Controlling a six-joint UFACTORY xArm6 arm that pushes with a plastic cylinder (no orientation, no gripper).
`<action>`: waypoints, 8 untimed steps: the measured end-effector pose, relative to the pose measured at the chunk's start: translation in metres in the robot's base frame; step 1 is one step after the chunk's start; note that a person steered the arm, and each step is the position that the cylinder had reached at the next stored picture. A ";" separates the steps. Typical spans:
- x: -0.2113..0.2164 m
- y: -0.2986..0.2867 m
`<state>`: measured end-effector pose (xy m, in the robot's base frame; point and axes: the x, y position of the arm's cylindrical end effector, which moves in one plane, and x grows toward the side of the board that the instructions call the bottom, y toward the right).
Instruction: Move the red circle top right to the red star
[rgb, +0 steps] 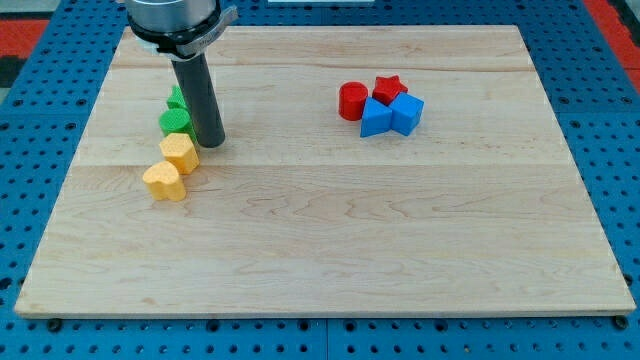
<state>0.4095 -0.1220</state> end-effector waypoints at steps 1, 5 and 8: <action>-0.008 0.076; -0.081 0.192; -0.085 0.192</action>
<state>0.3248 0.0704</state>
